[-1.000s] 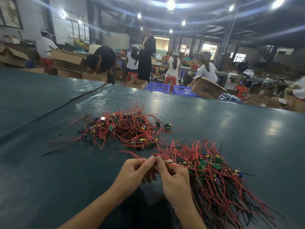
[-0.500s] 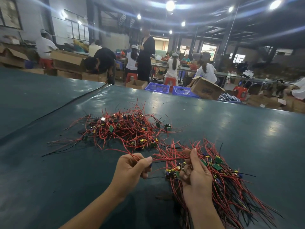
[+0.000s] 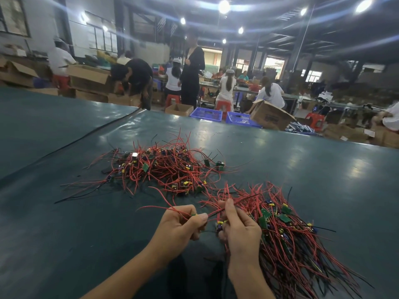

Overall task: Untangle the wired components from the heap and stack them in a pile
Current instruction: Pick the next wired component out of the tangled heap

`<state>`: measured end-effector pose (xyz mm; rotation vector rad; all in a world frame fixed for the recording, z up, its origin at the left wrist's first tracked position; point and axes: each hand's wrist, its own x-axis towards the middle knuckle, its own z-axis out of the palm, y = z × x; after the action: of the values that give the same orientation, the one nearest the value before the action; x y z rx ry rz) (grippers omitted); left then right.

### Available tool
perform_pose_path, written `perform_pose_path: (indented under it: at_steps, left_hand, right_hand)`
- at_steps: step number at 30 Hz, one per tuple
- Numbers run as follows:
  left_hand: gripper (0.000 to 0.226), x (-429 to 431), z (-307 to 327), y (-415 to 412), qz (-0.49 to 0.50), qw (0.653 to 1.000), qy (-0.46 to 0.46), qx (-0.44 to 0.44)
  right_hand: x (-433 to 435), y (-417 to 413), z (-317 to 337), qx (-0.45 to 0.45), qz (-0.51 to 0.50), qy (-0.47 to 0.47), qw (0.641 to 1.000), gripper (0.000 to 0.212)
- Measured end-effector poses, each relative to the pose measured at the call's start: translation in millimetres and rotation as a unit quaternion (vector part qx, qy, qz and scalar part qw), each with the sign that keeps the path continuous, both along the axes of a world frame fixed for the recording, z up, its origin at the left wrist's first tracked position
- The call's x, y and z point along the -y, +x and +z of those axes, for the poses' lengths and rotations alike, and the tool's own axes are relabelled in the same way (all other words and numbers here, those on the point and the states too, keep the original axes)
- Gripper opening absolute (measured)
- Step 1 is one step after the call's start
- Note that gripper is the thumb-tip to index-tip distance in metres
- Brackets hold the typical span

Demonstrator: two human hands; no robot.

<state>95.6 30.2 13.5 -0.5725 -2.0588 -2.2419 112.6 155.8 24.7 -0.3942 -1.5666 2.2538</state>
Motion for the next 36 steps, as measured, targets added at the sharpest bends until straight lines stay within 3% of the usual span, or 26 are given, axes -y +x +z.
perform_pose_path:
  at_steps: [5, 11, 19, 31, 33, 36]
  left_hand:
    - [0.030, 4.6, 4.8, -0.5, 0.002, 1.000, 0.027, -0.004]
    - [0.037, 8.5, 1.6, -6.0, 0.049, 0.997, 0.056, 0.031]
    - [0.037, 4.7, 0.5, -12.1, 0.072, 0.973, 0.127, 0.177]
    - [0.035, 6.2, 6.6, -10.5, 0.009, 0.957, 0.195, 0.217]
    - [0.034, 7.2, 7.1, -10.4, 0.003, 0.952, 0.205, 0.225]
    - [0.027, 11.2, 6.6, -13.8, -0.008, 0.940, 0.229, 0.252]
  right_hand:
    - [-15.6, -1.2, 5.4, -0.027, -0.049, -0.086, 0.995, 0.028]
    - [-14.2, 2.3, 7.4, -0.074, -0.030, -0.102, 0.992, 0.029]
    - [-9.0, 5.6, 8.2, -0.137, 0.004, -0.063, 0.988, 0.031]
    - [-11.6, 6.5, 9.5, -0.162, -0.025, -0.024, 0.986, 0.033]
    - [-9.7, 7.1, 7.9, -0.171, -0.010, -0.023, 0.985, 0.045]
    - [-9.3, 7.6, 4.2, -0.173, 0.027, -0.049, 0.983, 0.080]
